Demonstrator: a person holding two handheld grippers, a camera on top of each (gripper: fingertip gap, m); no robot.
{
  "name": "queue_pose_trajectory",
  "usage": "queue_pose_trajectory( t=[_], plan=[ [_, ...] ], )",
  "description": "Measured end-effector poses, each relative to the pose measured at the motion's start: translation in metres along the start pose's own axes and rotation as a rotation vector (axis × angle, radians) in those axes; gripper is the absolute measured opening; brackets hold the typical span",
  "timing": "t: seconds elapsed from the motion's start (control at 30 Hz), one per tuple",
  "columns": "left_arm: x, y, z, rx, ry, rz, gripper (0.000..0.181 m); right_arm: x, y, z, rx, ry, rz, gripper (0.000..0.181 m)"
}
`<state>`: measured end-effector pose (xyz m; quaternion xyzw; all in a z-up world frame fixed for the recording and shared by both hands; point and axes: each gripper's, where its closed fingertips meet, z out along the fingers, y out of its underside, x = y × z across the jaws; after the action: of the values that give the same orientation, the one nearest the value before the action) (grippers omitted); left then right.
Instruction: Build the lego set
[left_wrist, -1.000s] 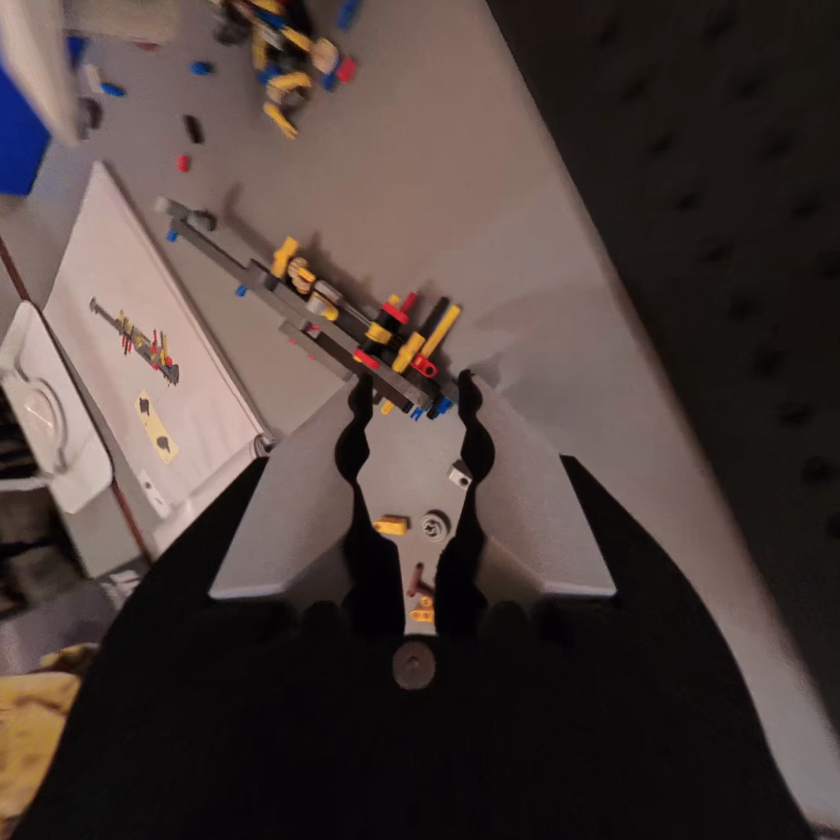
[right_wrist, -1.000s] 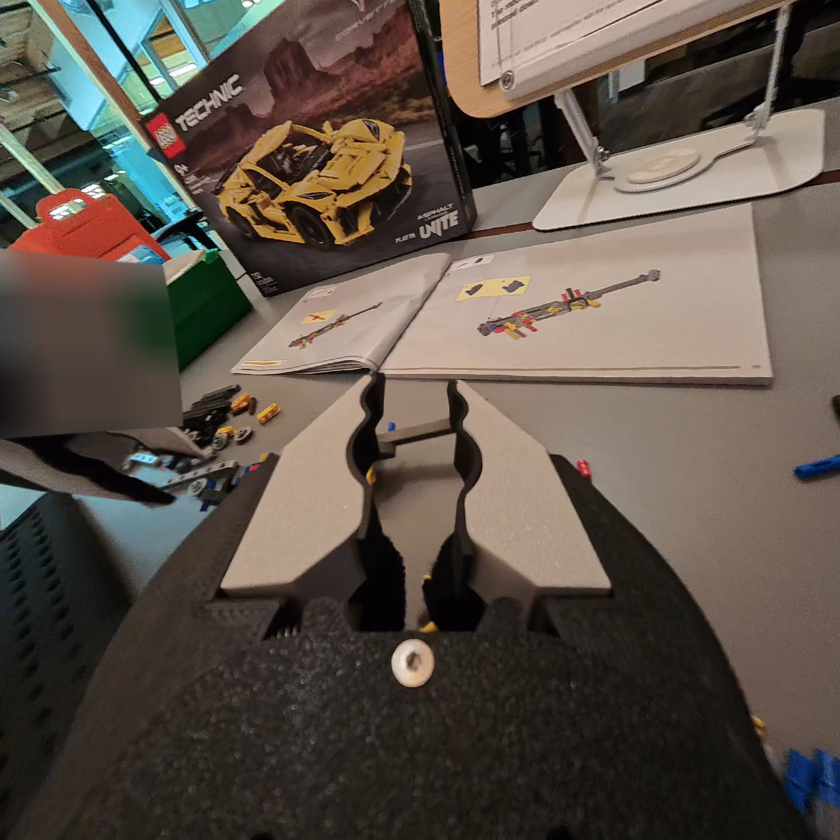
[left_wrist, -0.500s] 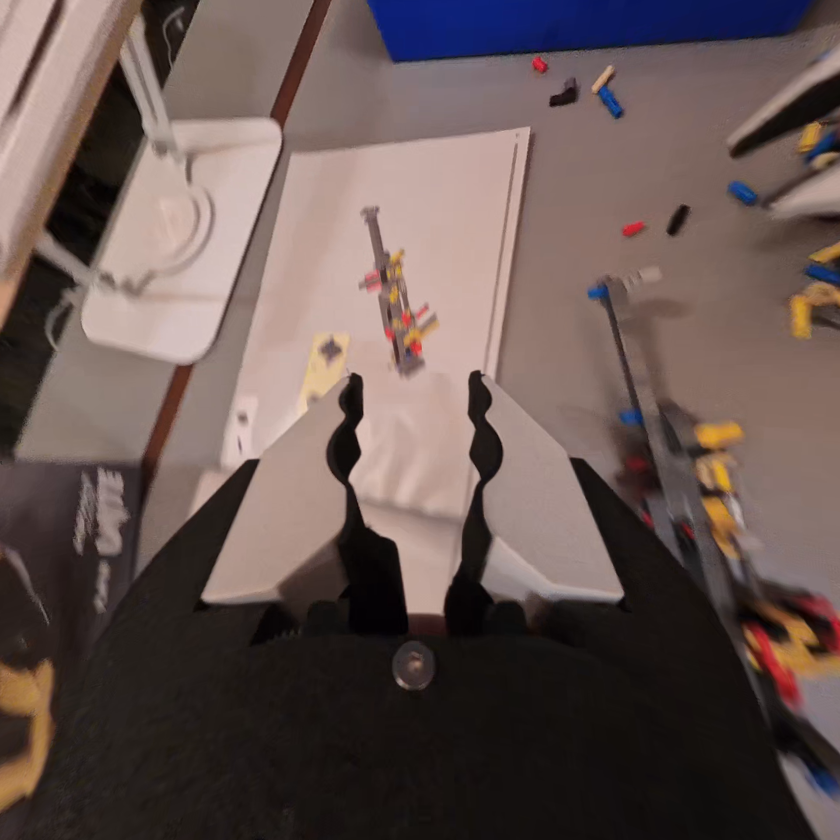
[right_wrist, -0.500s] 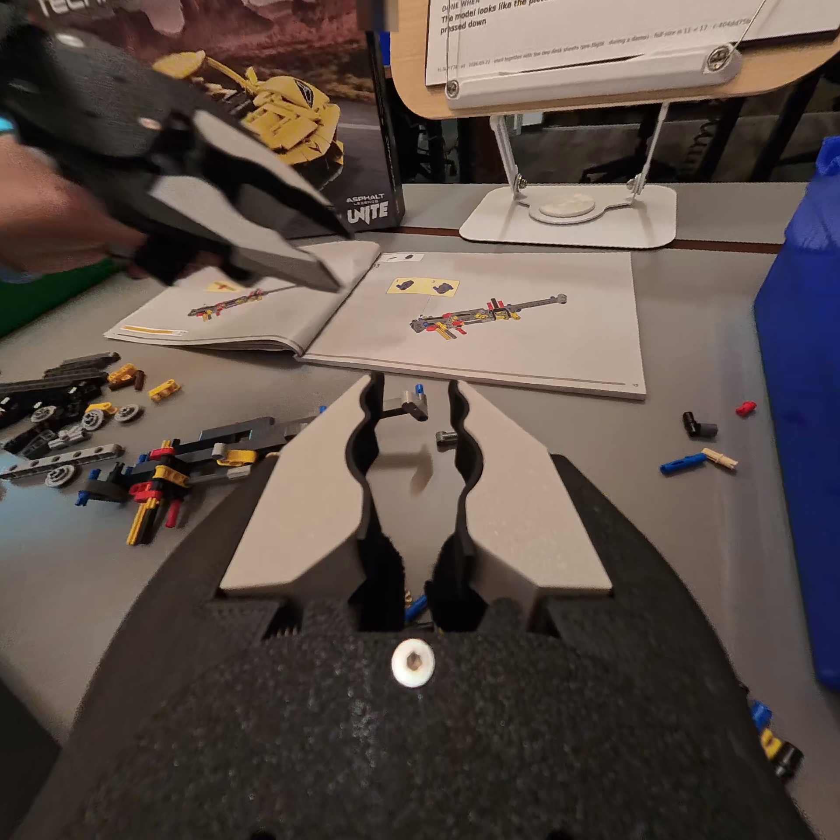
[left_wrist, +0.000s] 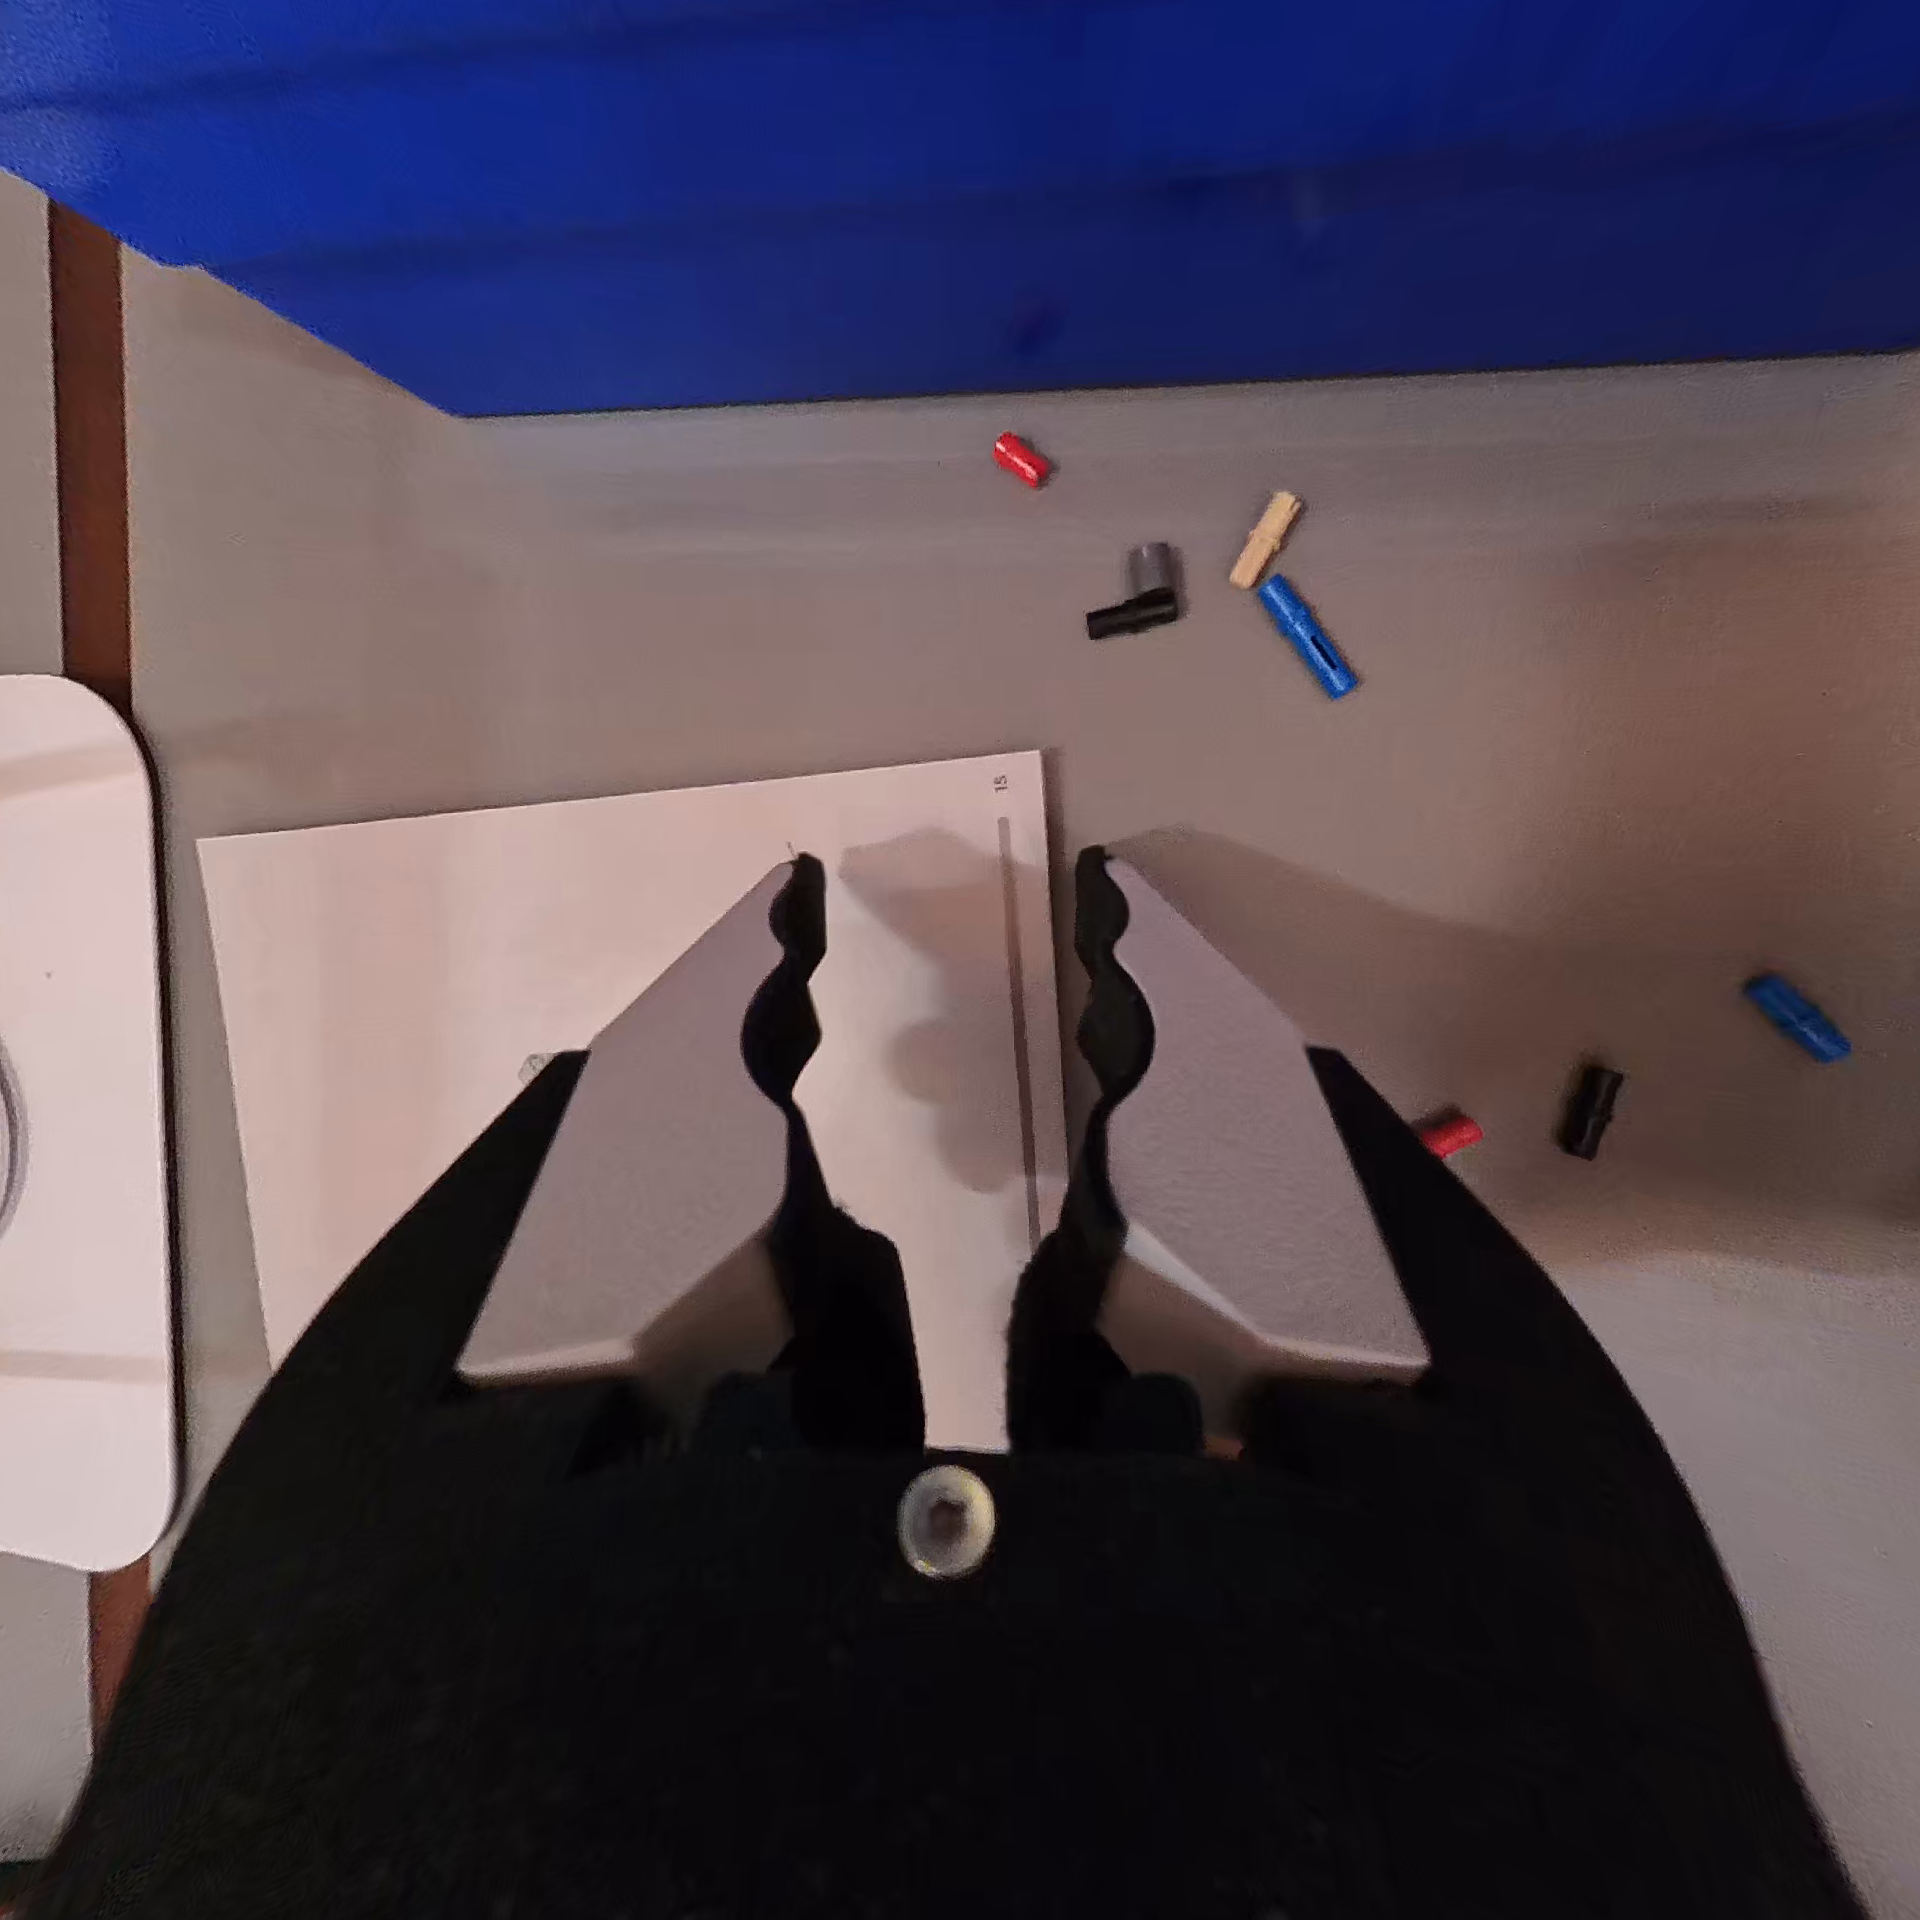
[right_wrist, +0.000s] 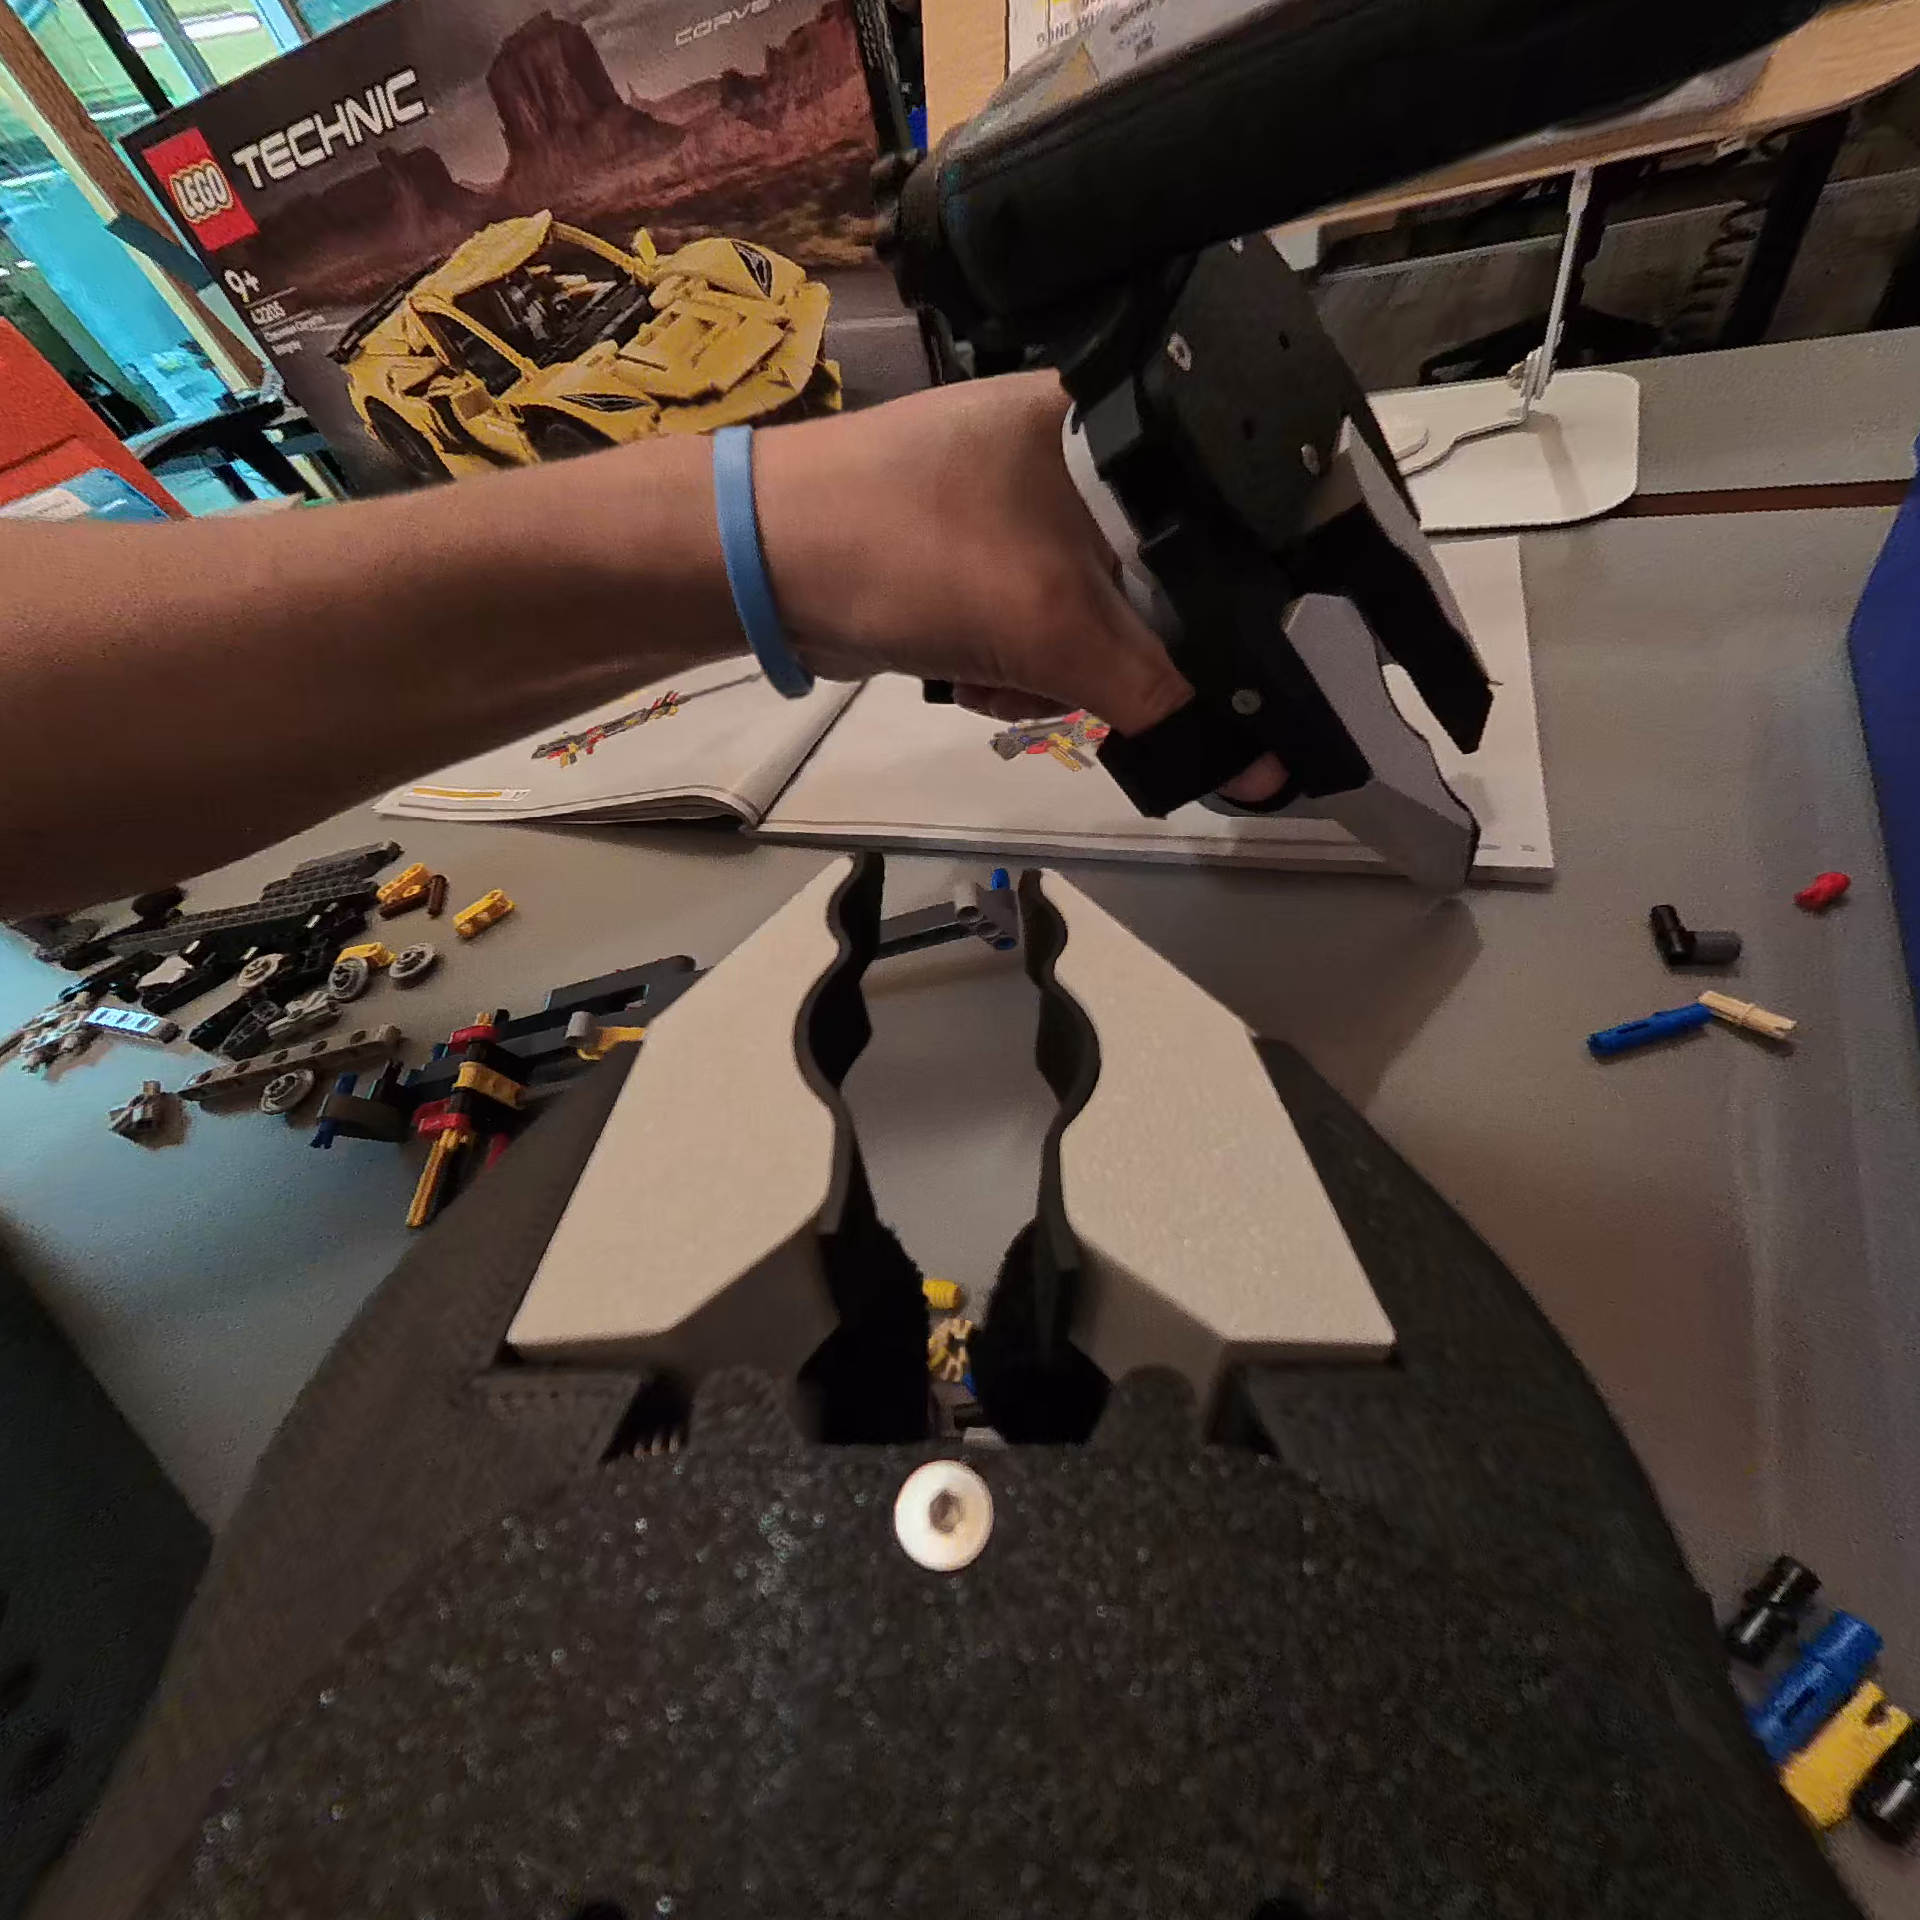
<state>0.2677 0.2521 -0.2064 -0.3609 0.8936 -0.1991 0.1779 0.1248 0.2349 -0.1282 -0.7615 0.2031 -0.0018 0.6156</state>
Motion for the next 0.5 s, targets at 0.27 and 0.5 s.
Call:
queue_pose_trajectory(
  t=[0.27, 0.5],
  plan=[
    [0.0014, 0.0012, -0.0003, 0.009, 0.023, -0.061, 0.031, -0.0043, 0.0020, 0.0010, -0.006, -0.053, 0.053, 0.026],
    [0.0040, 0.0011, -0.0048, 0.024, 0.038, -0.087, 0.024, -0.0049, 0.0032, 0.0018, -0.013, -0.063, 0.062, 0.026]
  ],
)
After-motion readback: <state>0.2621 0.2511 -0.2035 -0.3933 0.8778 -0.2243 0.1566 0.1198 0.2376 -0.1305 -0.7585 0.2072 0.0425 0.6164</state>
